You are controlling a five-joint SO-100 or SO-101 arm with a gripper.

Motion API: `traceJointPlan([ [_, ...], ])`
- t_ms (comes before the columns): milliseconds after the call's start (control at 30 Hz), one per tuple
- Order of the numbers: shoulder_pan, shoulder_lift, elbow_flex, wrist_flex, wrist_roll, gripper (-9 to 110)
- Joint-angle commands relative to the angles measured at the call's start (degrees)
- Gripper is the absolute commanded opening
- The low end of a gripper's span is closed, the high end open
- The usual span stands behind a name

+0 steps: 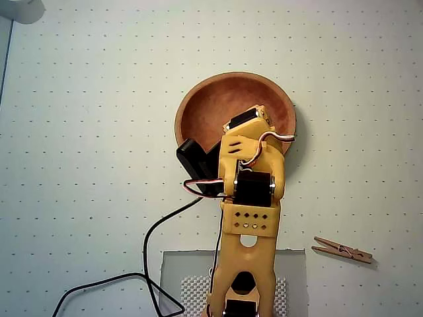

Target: Grasp a clothespin and put it in the bowl.

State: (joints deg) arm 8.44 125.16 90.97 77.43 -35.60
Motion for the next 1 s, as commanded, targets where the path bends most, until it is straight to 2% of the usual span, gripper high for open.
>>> traceJointPlan([
  [0, 3.2, -6.0, -11.4, 5.4, -7.0, -3],
  [267, 8.5, -18.5, -22.1, 24.6, -28.2, -3],
  [600, 16.1, -23.1, -22.1, 25.1, -44.7, -3],
  [967, 20.0, -24.3, -12.4, 25.1, -47.0, -3],
])
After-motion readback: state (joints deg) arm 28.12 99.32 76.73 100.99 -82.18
